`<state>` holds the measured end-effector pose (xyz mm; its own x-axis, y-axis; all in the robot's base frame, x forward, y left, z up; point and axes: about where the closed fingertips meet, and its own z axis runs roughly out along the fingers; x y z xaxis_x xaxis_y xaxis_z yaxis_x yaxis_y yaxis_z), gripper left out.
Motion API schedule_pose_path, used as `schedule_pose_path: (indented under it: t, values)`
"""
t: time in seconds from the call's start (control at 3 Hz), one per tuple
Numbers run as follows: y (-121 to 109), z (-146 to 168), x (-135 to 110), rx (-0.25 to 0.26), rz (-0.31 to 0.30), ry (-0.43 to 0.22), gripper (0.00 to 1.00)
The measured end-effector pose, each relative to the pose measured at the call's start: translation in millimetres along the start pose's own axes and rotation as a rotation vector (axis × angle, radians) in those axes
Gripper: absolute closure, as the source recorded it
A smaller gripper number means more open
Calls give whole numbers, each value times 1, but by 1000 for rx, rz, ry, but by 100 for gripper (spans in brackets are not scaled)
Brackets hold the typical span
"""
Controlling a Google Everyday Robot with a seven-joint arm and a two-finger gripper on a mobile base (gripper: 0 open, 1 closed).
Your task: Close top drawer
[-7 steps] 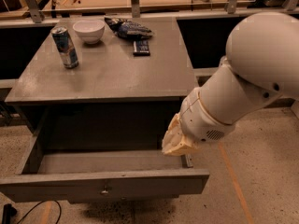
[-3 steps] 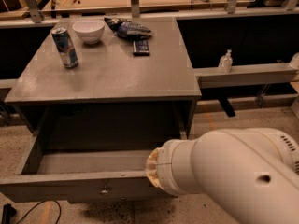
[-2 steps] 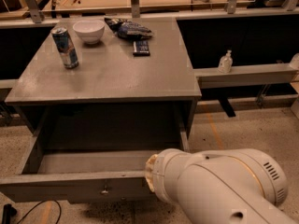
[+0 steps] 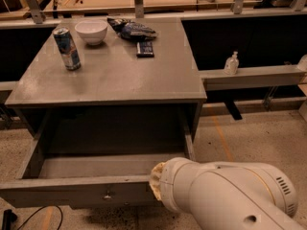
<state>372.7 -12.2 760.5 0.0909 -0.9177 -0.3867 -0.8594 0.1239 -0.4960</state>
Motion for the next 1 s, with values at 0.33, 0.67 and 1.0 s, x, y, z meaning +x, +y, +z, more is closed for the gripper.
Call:
schedule_pose_path:
  t: [0.33,0.67,1.0]
  values:
    - [16,8,17,9,53,-25,100]
    - [28,13,29,1,60,-45,100]
    - [42,25,45,-14,69,-64,100]
